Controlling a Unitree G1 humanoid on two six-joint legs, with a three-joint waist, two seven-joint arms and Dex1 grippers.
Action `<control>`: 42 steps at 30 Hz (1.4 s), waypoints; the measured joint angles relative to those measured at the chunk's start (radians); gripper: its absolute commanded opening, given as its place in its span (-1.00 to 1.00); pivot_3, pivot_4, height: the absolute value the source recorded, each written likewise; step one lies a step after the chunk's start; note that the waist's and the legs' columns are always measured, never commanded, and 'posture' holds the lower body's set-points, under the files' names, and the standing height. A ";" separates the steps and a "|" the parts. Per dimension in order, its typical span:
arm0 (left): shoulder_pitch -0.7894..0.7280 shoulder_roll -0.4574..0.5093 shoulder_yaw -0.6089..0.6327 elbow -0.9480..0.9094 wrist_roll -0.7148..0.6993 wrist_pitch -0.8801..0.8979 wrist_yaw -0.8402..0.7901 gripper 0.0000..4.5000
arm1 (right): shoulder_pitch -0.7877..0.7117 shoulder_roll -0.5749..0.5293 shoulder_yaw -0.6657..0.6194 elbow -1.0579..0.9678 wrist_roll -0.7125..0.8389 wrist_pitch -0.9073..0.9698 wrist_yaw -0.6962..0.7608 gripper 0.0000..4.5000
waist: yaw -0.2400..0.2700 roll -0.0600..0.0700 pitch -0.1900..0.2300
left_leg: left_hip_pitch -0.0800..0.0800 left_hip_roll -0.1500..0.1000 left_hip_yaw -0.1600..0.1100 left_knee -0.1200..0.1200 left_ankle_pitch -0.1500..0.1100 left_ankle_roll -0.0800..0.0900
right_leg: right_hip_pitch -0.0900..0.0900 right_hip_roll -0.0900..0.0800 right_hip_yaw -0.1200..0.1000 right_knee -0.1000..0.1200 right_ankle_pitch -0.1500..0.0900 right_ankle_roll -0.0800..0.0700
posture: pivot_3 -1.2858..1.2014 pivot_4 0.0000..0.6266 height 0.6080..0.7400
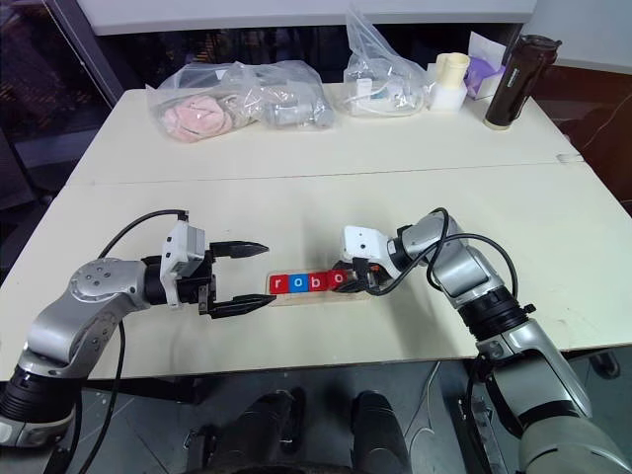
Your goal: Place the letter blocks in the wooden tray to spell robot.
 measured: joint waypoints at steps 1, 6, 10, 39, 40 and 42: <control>-0.001 0.000 0.000 0.000 0.000 0.000 0.000 1.00 | 0.000 0.000 0.000 0.000 0.000 0.000 0.000 0.58 | 0.000 0.000 0.000 | 0.000 0.000 0.000 0.000 0.000 0.000 | 0.000 0.000 0.000 0.000 0.000 0.000 | 0.03 -0.52 0.97; -0.003 -0.001 0.000 0.000 0.000 0.000 0.001 1.00 | -0.001 0.002 0.000 0.000 0.000 0.002 -0.001 0.99 | 0.000 0.000 0.000 | 0.000 0.000 0.000 0.000 0.000 0.000 | 0.000 0.000 0.000 0.000 0.000 0.000 | 0.03 -0.52 0.97; -0.005 -0.003 0.000 0.000 0.000 0.000 0.001 1.00 | -0.012 0.006 0.000 0.000 0.000 0.002 -0.005 0.99 | 0.000 0.000 0.000 | 0.000 0.000 0.000 0.000 0.000 0.000 | 0.000 0.000 0.000 0.000 0.000 0.000 | 0.03 -0.52 0.97; -0.011 -0.011 0.000 0.002 0.001 0.000 0.007 1.00 | -0.047 0.008 -0.004 0.050 -0.006 -0.015 -0.033 0.99 | 0.000 0.000 0.000 | 0.000 0.000 0.000 0.000 0.000 0.000 | 0.000 0.001 0.000 0.000 0.000 0.000 | 0.03 -0.52 0.97; -0.011 -0.012 0.000 0.002 0.001 0.000 0.007 1.00 | -0.042 0.003 -0.012 0.032 0.000 -0.004 -0.033 0.99 | 0.000 0.000 0.000 | 0.000 0.000 0.000 0.000 0.000 0.000 | 0.000 0.001 0.000 0.000 0.000 0.000 | 0.03 -0.52 0.97; -0.012 -0.016 0.000 0.002 0.002 0.000 0.007 1.00 | -0.031 -0.004 -0.039 -0.001 0.016 0.019 -0.041 0.99 | 0.000 0.000 0.000 | 0.000 0.000 0.000 0.000 0.000 0.000 | 0.000 0.001 0.000 0.000 0.000 0.000 | 0.03 -0.52 0.97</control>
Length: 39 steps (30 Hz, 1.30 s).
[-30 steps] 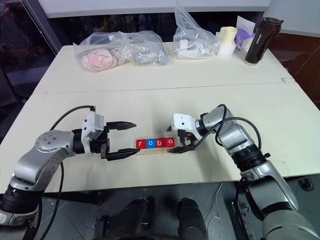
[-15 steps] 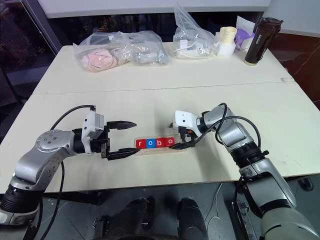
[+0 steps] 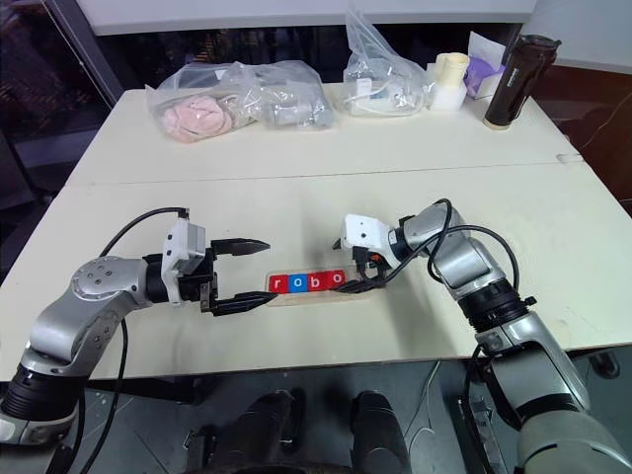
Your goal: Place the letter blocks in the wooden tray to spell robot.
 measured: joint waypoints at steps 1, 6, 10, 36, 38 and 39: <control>-0.001 -0.002 0.000 0.001 0.000 0.000 0.000 1.00 | 0.001 -0.007 -0.012 -0.014 0.009 0.013 -0.007 0.99 | 0.001 0.000 0.000 | 0.000 0.000 0.000 0.000 0.000 0.000 | 0.000 0.000 0.000 0.000 0.000 0.000 | 0.03 -0.52 0.97; -0.018 -0.007 0.000 0.010 0.002 0.000 0.000 1.00 | 0.000 -0.009 -0.187 -0.084 0.040 0.170 -0.210 0.99 | 0.002 0.000 0.000 | 0.000 0.000 0.000 0.000 0.000 0.000 | 0.000 0.000 0.000 0.000 0.000 0.000 | 0.03 -0.52 0.97; -0.019 -0.016 -0.002 0.017 0.007 -0.003 -0.001 1.00 | 0.000 0.028 -0.328 -0.140 0.001 0.411 -0.501 0.99 | 0.003 0.000 0.000 | -0.001 0.000 0.000 -0.001 0.000 0.000 | -0.002 0.000 0.001 0.000 0.000 0.000 | 0.03 -0.52 0.97; -0.054 -0.036 -0.034 0.058 0.029 -0.029 -0.015 1.00 | 0.068 0.446 -0.635 -0.290 -0.090 0.995 -1.280 0.99 | -0.002 0.001 -0.001 | 0.001 0.005 0.007 -0.001 0.001 0.000 | -0.004 0.008 0.008 0.002 0.002 -0.004 | 0.03 -0.52 0.97; -0.053 -0.037 -0.034 0.057 0.029 -0.029 -0.011 1.00 | 0.055 0.460 -0.672 -0.260 -0.080 0.995 -1.300 0.99 | -0.002 0.001 -0.001 | 0.001 0.005 0.008 -0.001 0.001 0.000 | -0.004 0.008 0.009 0.002 0.003 -0.004 | 0.03 -0.52 0.97; -0.052 -0.037 -0.034 0.057 0.029 -0.029 -0.009 1.00 | 0.048 0.473 -0.692 -0.247 -0.074 0.995 -1.309 0.99 | -0.003 0.001 -0.001 | 0.001 0.005 0.008 -0.001 0.001 0.000 | -0.004 0.008 0.009 0.002 0.003 -0.004 | 0.03 -0.52 0.97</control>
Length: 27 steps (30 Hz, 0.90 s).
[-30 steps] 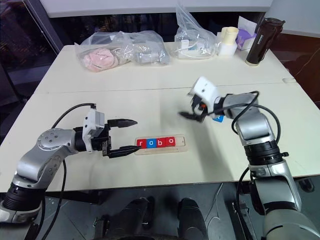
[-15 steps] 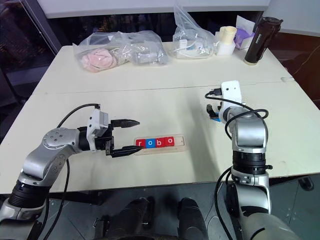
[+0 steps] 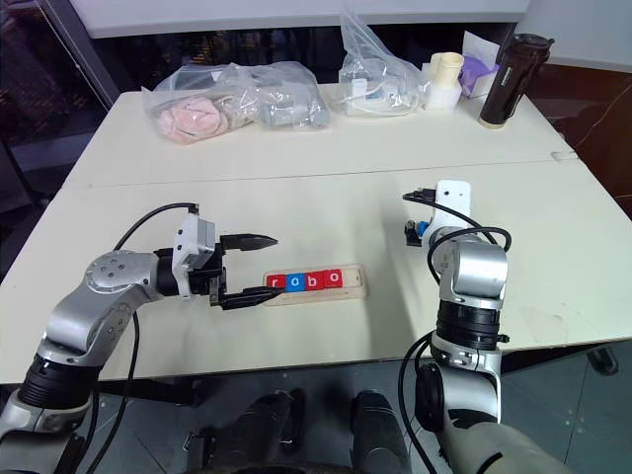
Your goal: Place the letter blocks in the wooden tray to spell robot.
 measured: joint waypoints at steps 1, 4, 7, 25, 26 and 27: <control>0.000 0.000 0.000 0.000 0.000 0.000 0.001 1.00 | -0.008 0.013 -0.020 0.014 0.006 0.000 -0.009 0.99 | -0.001 0.000 0.000 | 0.000 0.000 0.000 0.000 0.000 0.000 | 0.000 0.000 0.000 0.000 0.000 0.000 | 0.03 -0.52 0.97; 0.000 0.000 0.000 -0.002 0.000 0.000 0.005 1.00 | -0.033 0.033 -0.053 0.044 0.018 -0.006 -0.038 0.99 | -0.002 0.000 0.000 | 0.001 0.001 0.001 0.000 0.000 0.000 | 0.000 0.001 0.001 0.000 0.000 -0.001 | 0.03 -0.52 0.97; 0.003 0.000 0.000 -0.002 0.000 0.000 0.006 1.00 | -0.038 0.042 -0.057 0.058 0.020 -0.022 -0.057 0.99 | -0.002 0.000 0.000 | 0.002 0.001 0.002 0.000 0.000 0.000 | 0.001 0.001 0.002 0.000 0.001 -0.001 | 0.03 -0.52 0.97; 0.015 -0.003 -0.002 -0.002 0.000 0.000 0.018 1.00 | 0.059 -0.034 0.116 -0.209 0.055 0.207 -0.003 -0.49 | 0.002 0.000 0.000 | 0.003 0.005 0.003 -0.002 0.000 0.000 | 0.000 0.004 0.004 -0.001 0.001 -0.005 | 0.03 -0.52 0.97; 0.014 -0.003 -0.003 -0.001 0.000 -0.002 0.014 1.00 | 0.090 -0.060 0.130 -0.296 0.069 0.255 0.016 -0.49 | 0.005 0.000 0.000 | 0.002 0.005 0.003 -0.002 0.000 0.000 | 0.000 0.004 0.004 -0.001 0.000 -0.005 | 0.03 -0.52 0.97; 0.015 -0.004 -0.003 0.000 0.001 -0.007 0.008 1.00 | 0.128 -0.081 0.140 -0.372 0.088 0.291 0.033 -0.49 | 0.005 0.000 0.000 | 0.002 0.005 0.003 -0.002 0.000 0.000 | 0.000 0.004 0.004 -0.002 0.000 -0.005 | 0.03 -0.52 0.97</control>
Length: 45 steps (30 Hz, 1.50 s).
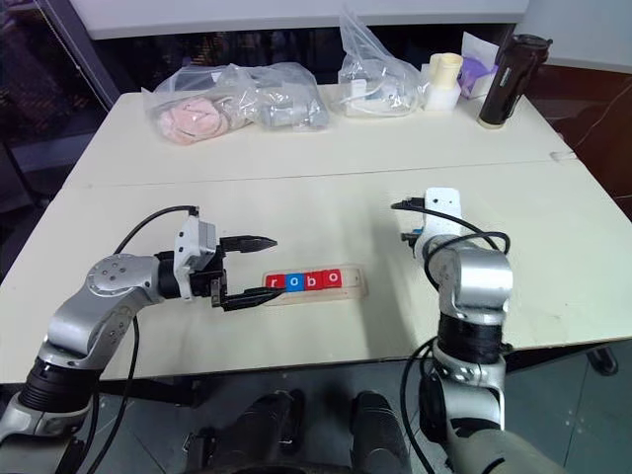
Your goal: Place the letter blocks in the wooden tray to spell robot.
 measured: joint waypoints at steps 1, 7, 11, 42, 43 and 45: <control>-0.002 0.000 0.000 0.002 0.000 -0.003 -0.002 1.00 | 0.032 -0.011 0.004 -0.047 0.015 0.019 0.014 -0.49 | -0.001 0.000 0.000 | 0.000 0.000 0.000 0.000 0.000 0.000 | 0.000 0.000 0.000 0.000 0.000 0.000 | 0.03 -0.52 0.97; -0.013 -0.005 -0.002 0.022 0.006 -0.011 -0.018 1.00 | 0.226 -0.047 0.009 -0.271 0.107 0.035 0.046 -0.49 | -0.007 0.000 0.000 | -0.001 0.001 0.001 0.000 0.000 0.000 | 0.000 -0.001 0.000 -0.001 -0.001 0.001 | 0.03 -0.52 0.97; -0.017 -0.007 -0.002 0.026 0.011 -0.014 -0.028 1.00 | 0.259 -0.037 0.005 -0.318 0.142 0.035 0.024 -0.49 | -0.004 0.000 0.000 | -0.001 0.002 0.000 0.000 0.000 0.000 | 0.000 -0.001 0.000 -0.001 -0.001 0.001 | 0.03 -0.52 0.97; -0.036 -0.009 -0.001 0.040 0.016 -0.026 -0.047 1.00 | 0.177 -0.951 0.340 0.124 0.243 -1.034 0.923 0.97 | -0.003 -0.001 0.002 | -0.005 0.004 0.005 0.000 -0.003 0.004 | 0.004 -0.001 -0.005 -0.017 0.004 0.007 | 0.03 -0.52 0.97; -0.037 -0.009 -0.001 0.042 0.016 -0.026 -0.047 1.00 | 0.154 -0.954 0.368 0.200 0.212 -1.135 0.992 0.97 | -0.003 -0.001 0.002 | -0.005 0.004 0.005 0.001 -0.004 0.004 | 0.004 -0.001 -0.004 -0.017 0.005 0.007 | 0.03 -0.52 0.97; -0.040 -0.010 -0.002 0.045 0.017 -0.028 -0.047 1.00 | 0.098 -0.952 0.426 0.343 0.143 -1.310 1.117 0.97 | -0.006 -0.001 0.002 | -0.005 0.004 0.007 0.001 -0.004 0.005 | 0.003 -0.001 -0.002 -0.018 0.006 0.008 | 0.03 -0.52 0.97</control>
